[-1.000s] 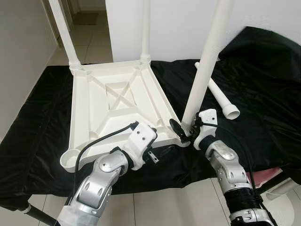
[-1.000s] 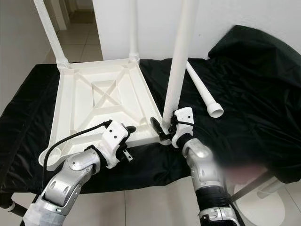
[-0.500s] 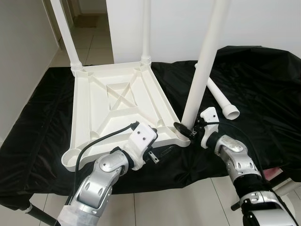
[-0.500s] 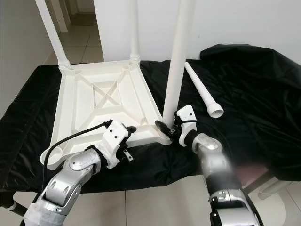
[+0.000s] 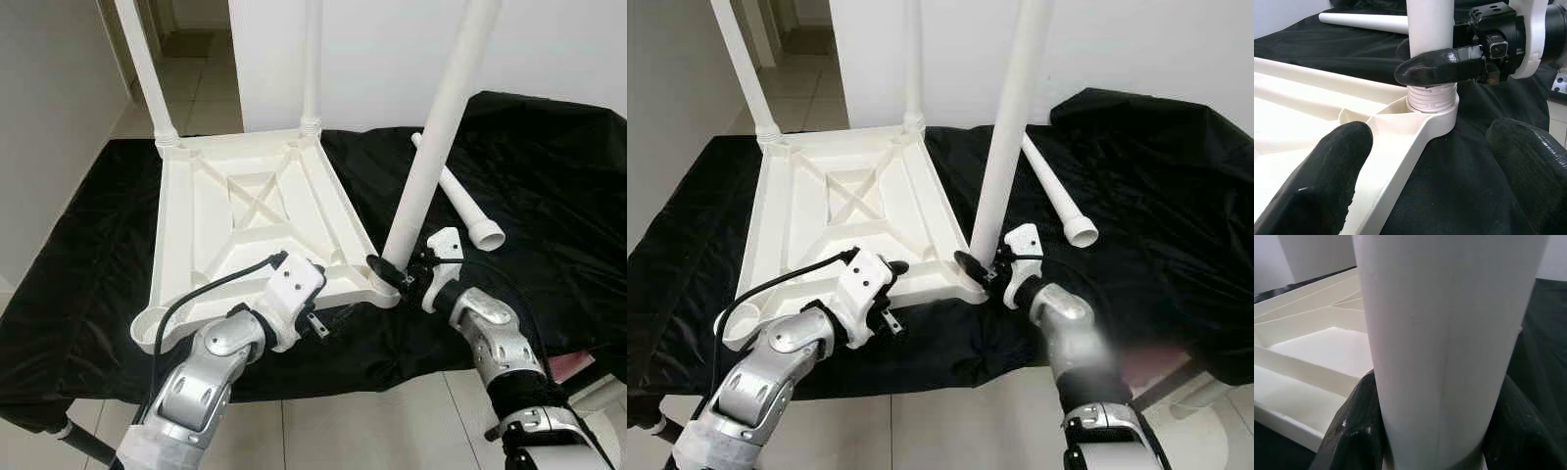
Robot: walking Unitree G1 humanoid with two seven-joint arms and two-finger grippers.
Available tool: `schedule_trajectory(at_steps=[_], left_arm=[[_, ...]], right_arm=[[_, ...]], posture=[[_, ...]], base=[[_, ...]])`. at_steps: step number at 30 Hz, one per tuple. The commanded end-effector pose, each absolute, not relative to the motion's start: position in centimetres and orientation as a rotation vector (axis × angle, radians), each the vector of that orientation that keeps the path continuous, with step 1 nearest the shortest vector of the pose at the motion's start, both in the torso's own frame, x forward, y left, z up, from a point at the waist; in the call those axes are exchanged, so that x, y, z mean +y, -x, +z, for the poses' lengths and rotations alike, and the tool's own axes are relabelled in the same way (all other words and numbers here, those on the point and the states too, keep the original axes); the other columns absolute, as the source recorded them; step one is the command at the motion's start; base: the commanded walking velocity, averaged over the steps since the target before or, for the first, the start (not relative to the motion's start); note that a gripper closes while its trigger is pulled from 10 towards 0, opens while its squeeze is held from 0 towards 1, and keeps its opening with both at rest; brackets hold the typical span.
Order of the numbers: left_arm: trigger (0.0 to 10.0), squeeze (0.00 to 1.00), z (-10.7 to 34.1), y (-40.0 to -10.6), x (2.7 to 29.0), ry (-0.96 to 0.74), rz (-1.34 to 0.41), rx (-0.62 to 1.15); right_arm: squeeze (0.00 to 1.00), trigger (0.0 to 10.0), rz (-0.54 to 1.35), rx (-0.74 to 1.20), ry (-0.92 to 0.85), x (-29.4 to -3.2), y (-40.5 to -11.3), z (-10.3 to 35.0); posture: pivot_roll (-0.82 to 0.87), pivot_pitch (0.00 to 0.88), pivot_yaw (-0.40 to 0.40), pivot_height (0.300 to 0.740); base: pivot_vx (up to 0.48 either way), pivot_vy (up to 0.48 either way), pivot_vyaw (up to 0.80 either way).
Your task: Building children table
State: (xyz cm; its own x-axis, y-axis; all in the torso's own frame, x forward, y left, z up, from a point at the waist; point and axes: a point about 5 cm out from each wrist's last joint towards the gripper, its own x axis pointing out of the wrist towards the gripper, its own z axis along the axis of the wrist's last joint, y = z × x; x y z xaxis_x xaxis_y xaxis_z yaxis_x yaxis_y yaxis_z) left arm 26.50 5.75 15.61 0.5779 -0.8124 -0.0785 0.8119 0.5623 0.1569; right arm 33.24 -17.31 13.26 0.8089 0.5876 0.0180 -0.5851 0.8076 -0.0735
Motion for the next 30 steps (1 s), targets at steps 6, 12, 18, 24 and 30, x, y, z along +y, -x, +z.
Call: schedule_trajectory(at_steps=[6, 12, 18, 24, 30], left_arm=[[10.0, 0.0, 15.3, -26.5, 5.9, -0.179, -0.926, 0.016], [10.0, 0.0, 15.2, -26.3, 5.9, -0.174, -0.923, 0.022], [10.0, 0.0, 15.1, -26.2, 6.3, -0.173, -0.905, 0.028], [10.0, 0.0, 15.2, -26.0, 6.2, -0.165, -0.901, 0.026], [10.0, 0.0, 15.1, -25.8, 6.1, -0.153, -0.899, 0.029]], right_arm=[[0.0, 10.0, 0.4, 0.025, -0.008, -16.7, -32.7, 12.2], [0.0, 10.0, 0.211, 0.021, -0.033, -16.3, -32.3, 12.5], [0.0, 10.0, 0.033, 0.019, -0.102, -14.2, -31.0, 12.2], [0.0, 10.0, -0.117, -0.041, -0.15, -11.9, -30.5, 13.6], [0.0, 10.0, -0.042, -0.114, -0.208, -11.1, -29.9, 14.9]], posture=[[-0.03, 0.0, 0.023, 0.74], [-0.03, 0.002, 0.017, 0.74], [-0.02, 0.006, 0.013, 0.74], [0.0, 0.016, -0.002, 0.74], [-0.01, 0.01, -0.008, 0.74]], base=[[0.0, 0.0, 0.0], [0.0, 0.0, 0.0], [0.0, 0.0, 0.0], [0.0, 0.0, 0.0], [0.0, 0.0, 0.0]])
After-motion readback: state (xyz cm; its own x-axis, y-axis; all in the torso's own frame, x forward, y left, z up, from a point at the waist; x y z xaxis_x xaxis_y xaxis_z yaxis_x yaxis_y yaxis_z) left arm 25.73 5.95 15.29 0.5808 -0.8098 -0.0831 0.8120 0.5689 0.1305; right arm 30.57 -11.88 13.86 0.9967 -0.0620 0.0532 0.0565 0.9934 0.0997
